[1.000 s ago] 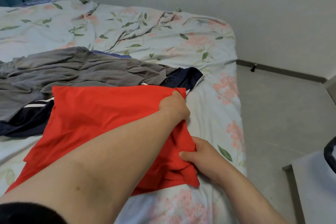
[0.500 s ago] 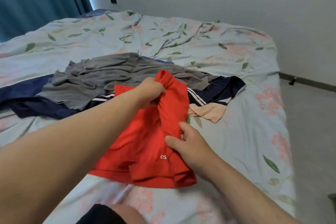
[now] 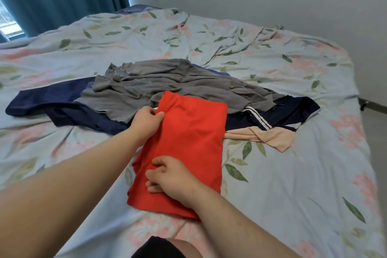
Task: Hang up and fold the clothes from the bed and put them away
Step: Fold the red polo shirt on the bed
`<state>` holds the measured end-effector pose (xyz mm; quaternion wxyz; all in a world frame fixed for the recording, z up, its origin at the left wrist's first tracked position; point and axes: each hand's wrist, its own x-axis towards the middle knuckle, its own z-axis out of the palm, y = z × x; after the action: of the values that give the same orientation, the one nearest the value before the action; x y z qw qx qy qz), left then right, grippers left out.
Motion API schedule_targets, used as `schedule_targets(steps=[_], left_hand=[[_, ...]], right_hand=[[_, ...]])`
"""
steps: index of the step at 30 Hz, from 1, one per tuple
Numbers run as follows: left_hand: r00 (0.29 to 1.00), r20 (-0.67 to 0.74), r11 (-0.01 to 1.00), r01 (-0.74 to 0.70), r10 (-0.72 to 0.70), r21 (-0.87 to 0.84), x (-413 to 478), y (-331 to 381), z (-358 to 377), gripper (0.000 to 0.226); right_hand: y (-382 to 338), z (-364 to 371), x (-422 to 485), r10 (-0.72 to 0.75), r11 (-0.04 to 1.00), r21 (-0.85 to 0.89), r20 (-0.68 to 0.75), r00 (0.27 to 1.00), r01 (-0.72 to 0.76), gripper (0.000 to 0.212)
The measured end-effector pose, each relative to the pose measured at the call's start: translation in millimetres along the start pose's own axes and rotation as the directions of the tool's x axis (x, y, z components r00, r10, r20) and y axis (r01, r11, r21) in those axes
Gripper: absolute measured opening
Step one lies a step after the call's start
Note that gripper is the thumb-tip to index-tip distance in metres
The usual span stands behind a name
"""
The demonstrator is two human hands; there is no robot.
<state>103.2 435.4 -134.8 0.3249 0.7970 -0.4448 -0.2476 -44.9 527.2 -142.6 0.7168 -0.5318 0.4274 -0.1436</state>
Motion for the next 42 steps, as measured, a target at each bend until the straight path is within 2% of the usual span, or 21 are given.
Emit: schedule_targets(steps=[2, 4, 6, 8, 9, 11, 14, 17, 20, 23, 26, 27, 28, 30, 32, 34, 35, 36, 38, 40, 42], left_hand=[[0.999, 0.047, 0.996, 0.01, -0.006, -0.083, -26.1, -9.1, -2.2, 0.033], [0.994, 0.1, 0.988, 0.053, -0.038, -0.147, -66.2, -23.9, -5.4, 0.029], [0.979, 0.182, 0.986, 0.117, -0.095, -0.116, -108.3, -40.4, -8.9, 0.038], [0.976, 0.193, 0.993, 0.09, -0.104, 0.077, -136.5, -54.6, -10.4, 0.05], [0.982, 0.161, 0.983, 0.072, -0.099, 0.168, -144.3, -59.1, -10.3, 0.051], [0.987, 0.107, 0.976, 0.097, -0.119, 0.193, -149.8, -59.0, -9.2, 0.048], [0.949, 0.175, 0.963, 0.269, -0.262, -0.018, -145.5, -46.1, -10.7, 0.038], [0.864, 0.337, 0.848, 0.465, -0.373, -0.254, -145.8, -37.5, -18.7, 0.024], [0.81, 0.44, 0.713, 0.566, -0.387, -0.414, -158.2, -31.6, -30.3, 0.025], [0.82, 0.423, 0.614, 0.57, -0.386, -0.545, -177.1, -27.3, -42.6, 0.028], [0.889, 0.328, 0.676, 0.456, -0.319, -0.579, -204.1, -29.6, -56.8, 0.064], [0.905, 0.325, 0.711, 0.418, -0.274, -0.565, -212.8, -28.9, -61.1, 0.065], [0.91, 0.345, 0.729, 0.395, -0.228, -0.559, -222.5, -27.1, -66.1, 0.056], [0.873, 0.444, 0.736, 0.435, -0.203, -0.519, -233.1, -24.0, -71.5, 0.036], [0.822, 0.528, 0.657, 0.522, -0.215, -0.544, -234.2, -24.6, -75.3, 0.036], [0.78, 0.606, 0.521, 0.586, -0.156, -0.62, -232.2, -27.2, -78.4, 0.038], [0.766, 0.634, 0.5, 0.592, -0.106, -0.632, -230.2, -30.6, -82.0, 0.045], [0.758, 0.65, 0.531, 0.576, -0.062, -0.621, -228.8, -32.5, -85.2, 0.052], [0.748, 0.663, 0.714, 0.479, -0.028, -0.511, -224.6, -37.2, -87.6, 0.053], [0.765, 0.643, 0.892, 0.304, -0.02, -0.334, -219.7, -35.7, -84.4, 0.037], [0.834, 0.551, 0.964, 0.152, -0.007, -0.218, -208.9, -38.1, -77.9, 0.018]], right_hand=[[-1.8, -19.8, -18.3, -0.019, 1.0, 0.003, 0.055, 0.998, 0.019, 0.026], [-0.3, -47.2, -40.7, -0.075, 0.997, -0.032, -0.015, 0.997, 0.074, 0.016], [8.6, -72.6, -60.1, -0.106, 0.987, -0.143, -0.248, 0.963, 0.072, 0.016], [21.7, -83.6, -73.0, -0.107, 0.944, -0.323, -0.49, 0.865, -0.065, 0.003], [29.4, -81.8, -77.3, -0.091, 0.917, -0.369, -0.564, 0.821, -0.152, 0.014], [43.3, -75.0, -77.6, -0.044, 0.932, -0.31, -0.611, 0.791, -0.188, 0.029], [42.4, -69.7, -74.0, 0.099, 0.989, -0.039, -0.526, 0.844, -0.14, 0.021], [33.9, -70.5, -81.3, 0.161, 0.984, 0.148, -0.463, 0.872, -0.104, 0.032], [25.4, -75.7, -98.9, 0.153, 0.973, 0.223, -0.426, 0.892, -0.06, 0.033], [18.3, -81.2, -123.9, 0.151, 0.97, 0.236, -0.421, 0.894, -0.052, 0.024], [16.2, -79.6, -151.4, 0.151, 0.984, 0.159, -0.463, 0.873, -0.086, 0.033], [17.2, -79.1, -159.7, 0.123, 0.991, 0.105, -0.461, 0.879, -0.083, 0.034], [16.1, -77.4, -168.7, 0.088, 0.996, 0.063, -0.46, 0.884, -0.066, 0.029], [16.3, -78.2, -184.8, 0.034, 0.999, 0.028, -0.437, 0.899, -0.025, 0.008], [17.1, -82.3, -192.9, 0.07, 0.995, 0.097, -0.387, 0.919, -0.034, 0.018], [19.0, -88.4, -193.7, 0.112, 0.948, 0.317, -0.294, 0.949, -0.013, 0.037], [19.8, -92.0, -191.6, 0.102, 0.919, 0.393, -0.254, 0.962, 0.006, 0.046], [18.0, -94.3, -190.3, 0.053, 0.907, 0.42, -0.207, 0.977, 0.04, 0.052], [16.7, -97.7, -184.7, -0.108, 0.944, 0.293, -0.149, 0.983, 0.149, 0.044], [20.4, -102.6, -175.2, -0.195, 0.977, 0.054, -0.14, 0.971, 0.205, 0.035], [22.3, -105.1, -161.4, -0.206, 0.971, -0.17, -0.217, 0.954, 0.171, 0.026]])
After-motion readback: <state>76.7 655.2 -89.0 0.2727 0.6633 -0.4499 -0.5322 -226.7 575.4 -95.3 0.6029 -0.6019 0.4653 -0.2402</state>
